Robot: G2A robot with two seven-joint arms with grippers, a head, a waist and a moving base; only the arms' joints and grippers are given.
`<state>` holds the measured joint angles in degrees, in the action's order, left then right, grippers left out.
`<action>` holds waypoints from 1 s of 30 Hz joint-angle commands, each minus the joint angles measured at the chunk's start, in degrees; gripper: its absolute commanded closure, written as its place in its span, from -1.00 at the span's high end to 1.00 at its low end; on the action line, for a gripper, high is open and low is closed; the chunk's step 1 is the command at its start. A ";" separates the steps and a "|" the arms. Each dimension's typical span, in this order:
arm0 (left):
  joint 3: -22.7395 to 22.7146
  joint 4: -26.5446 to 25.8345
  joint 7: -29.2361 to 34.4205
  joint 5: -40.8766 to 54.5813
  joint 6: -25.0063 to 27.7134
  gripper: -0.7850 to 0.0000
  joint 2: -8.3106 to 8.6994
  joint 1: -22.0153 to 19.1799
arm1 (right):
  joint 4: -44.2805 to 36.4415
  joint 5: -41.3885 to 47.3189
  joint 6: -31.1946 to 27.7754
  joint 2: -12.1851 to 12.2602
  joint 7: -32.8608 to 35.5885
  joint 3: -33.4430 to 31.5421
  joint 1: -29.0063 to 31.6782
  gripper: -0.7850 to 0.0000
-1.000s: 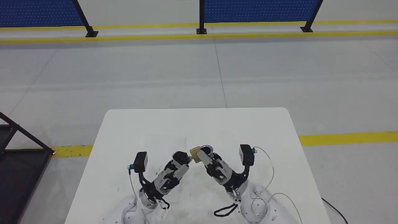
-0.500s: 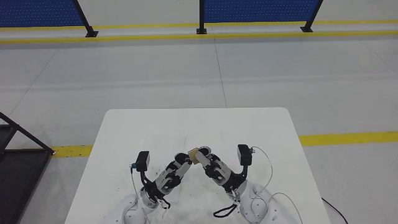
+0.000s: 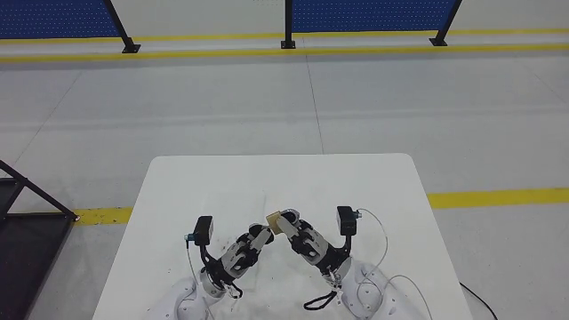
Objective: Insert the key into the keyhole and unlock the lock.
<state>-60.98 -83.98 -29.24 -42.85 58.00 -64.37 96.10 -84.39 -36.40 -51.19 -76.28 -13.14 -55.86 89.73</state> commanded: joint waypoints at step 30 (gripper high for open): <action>-1.40 -2.74 -15.85 -26.51 -21.20 -1.00 -1.43 2.68 | -3.01 3.67 6.72 0.71 4.88 -1.45 1.61 -1.00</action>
<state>-62.41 -86.77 -44.72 -68.61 37.78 -65.77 98.76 -87.35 -32.76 -44.58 -75.58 -8.31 -57.28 91.32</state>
